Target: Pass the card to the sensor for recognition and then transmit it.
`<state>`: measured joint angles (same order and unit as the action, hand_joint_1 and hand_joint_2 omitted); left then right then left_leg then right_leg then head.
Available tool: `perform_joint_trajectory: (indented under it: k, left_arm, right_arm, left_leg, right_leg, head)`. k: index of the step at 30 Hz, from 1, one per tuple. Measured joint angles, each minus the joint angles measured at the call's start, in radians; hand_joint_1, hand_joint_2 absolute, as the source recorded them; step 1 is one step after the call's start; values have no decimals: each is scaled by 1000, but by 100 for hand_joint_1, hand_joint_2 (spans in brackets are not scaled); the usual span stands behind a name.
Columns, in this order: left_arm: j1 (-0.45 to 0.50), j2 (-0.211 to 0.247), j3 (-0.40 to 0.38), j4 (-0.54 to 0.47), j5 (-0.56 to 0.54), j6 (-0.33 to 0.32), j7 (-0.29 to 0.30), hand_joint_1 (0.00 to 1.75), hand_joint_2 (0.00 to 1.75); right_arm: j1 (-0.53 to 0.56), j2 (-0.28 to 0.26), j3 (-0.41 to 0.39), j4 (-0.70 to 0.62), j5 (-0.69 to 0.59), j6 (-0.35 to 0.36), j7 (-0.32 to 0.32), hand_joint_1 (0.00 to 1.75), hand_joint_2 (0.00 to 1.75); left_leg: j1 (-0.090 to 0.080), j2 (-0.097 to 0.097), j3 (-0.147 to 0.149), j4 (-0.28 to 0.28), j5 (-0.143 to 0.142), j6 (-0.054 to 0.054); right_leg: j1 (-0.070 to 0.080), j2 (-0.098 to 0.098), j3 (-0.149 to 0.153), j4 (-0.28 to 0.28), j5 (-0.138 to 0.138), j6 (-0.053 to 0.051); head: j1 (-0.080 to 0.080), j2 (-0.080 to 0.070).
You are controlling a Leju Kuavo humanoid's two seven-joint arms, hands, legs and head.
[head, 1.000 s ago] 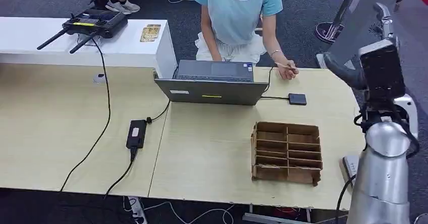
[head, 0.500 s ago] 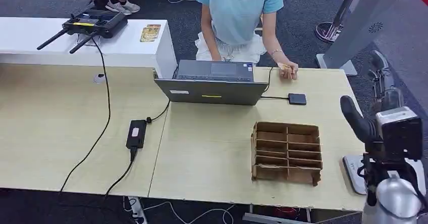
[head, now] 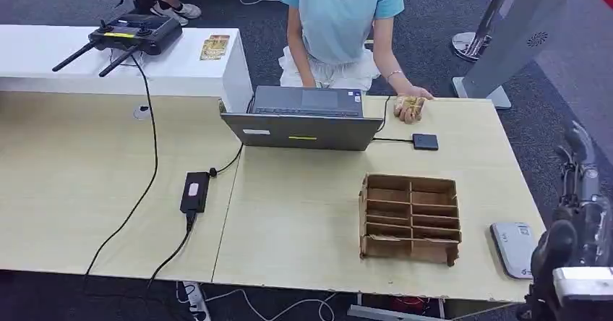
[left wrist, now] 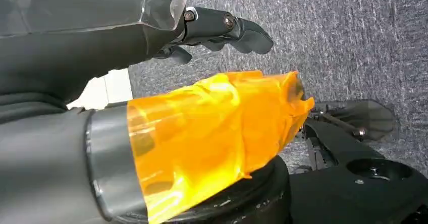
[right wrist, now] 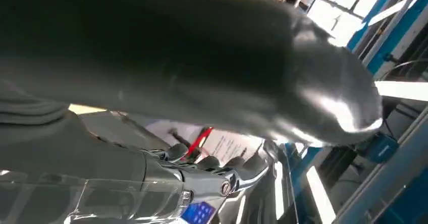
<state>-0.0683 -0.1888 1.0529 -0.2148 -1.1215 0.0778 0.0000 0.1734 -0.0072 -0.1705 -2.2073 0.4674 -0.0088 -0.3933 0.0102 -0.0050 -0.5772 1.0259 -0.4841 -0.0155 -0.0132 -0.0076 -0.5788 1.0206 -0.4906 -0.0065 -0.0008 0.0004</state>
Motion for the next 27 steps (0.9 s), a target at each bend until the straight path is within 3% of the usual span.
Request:
perform_joint_trajectory:
  k: [1, 4, 7, 10, 13, 14, 16, 20, 23, 26, 27]
  left_arm:
    - [0, 0, 4, 0, 0, 0, 0, 0, 0]
    - [0, 0, 5, 0, -14, 0, 0, 0, 0]
    - [-1, 0, 5, 0, -27, 0, 0, 0, 0]
    - [-1, 0, 5, 0, -36, -1, 2, 0, 0]
    - [-1, 0, 8, 0, -34, -7, 2, 0, 0]
    - [-1, 0, 11, 0, -31, -9, 3, 0, 0]
    - [-3, -1, 14, 0, -33, -9, 17, 0, 0]
    - [-3, -1, 15, 0, -44, -8, 20, 0, 0]
    - [-3, -3, 16, 0, -50, -6, 25, 0, 0]
    - [-3, -5, 17, 0, -52, -5, 29, 0, 0]
    - [-3, -5, 19, 0, -52, -5, 29, 0, 0]
  right_arm:
    - [12, 14, 6, -10, 24, -15, -9, 0, 0]
    - [51, 60, 27, -42, 236, -166, -56, 0, 0]
    - [99, 84, 72, -71, 430, -281, -33, 0, 0]
    - [141, 85, 126, -74, 668, -404, 58, 0, 0]
    - [188, 78, 174, -69, 1020, -512, 228, 0, 0]
    - [199, 69, 185, -64, 1077, -527, 259, 0, 0]
    - [226, 66, 183, -50, 1096, -537, 224, 0, 0]
    - [261, 113, 113, -22, 1105, -564, 22, 0, 0]
    - [272, 162, 52, 3, 1104, -558, -61, 0, 0]
    - [274, 179, 39, 19, 1104, -497, 1, 0, 0]
    - [274, 178, 48, 23, 1104, -466, 60, 0, 0]
  left_leg:
    - [0, 0, 0, 0, 0, 0]
    - [0, 0, 0, 0, 0, 0]
    - [0, 0, 0, 0, 0, 0]
    - [0, 1, 0, 0, 0, 0]
    - [0, 1, 0, 0, 0, 0]
    - [0, 1, 0, 0, 0, 0]
    - [0, 1, 0, 0, 0, 0]
    - [0, 1, 0, 0, 0, 0]
    - [0, 1, 0, 0, 0, 0]
    - [0, 1, 0, 0, 0, 0]
    - [0, 1, 0, 0, 0, 0]
  right_leg:
    - [0, 0, 0, 0, 0, 0]
    - [0, 0, 0, 0, 0, 0]
    - [0, 0, 0, 0, 0, 0]
    - [0, 0, 0, 0, 0, 0]
    - [0, 0, 0, 0, 0, 0]
    - [0, 0, 0, 0, 0, 0]
    - [0, 0, 0, 0, 0, 0]
    - [0, 0, 0, 0, 0, 0]
    - [0, 0, 0, 0, 0, 0]
    - [0, 1, 0, 0, 0, 0]
    - [0, 1, 0, 0, 0, 0]
  head:
    - [0, 0]
    - [0, 0]
    - [0, 0]
    - [0, 0]
    - [0, 0]
    - [0, 0]
    - [0, 0]
    - [0, 0]
    - [0, 0]
    - [0, 0]
    - [0, 0]
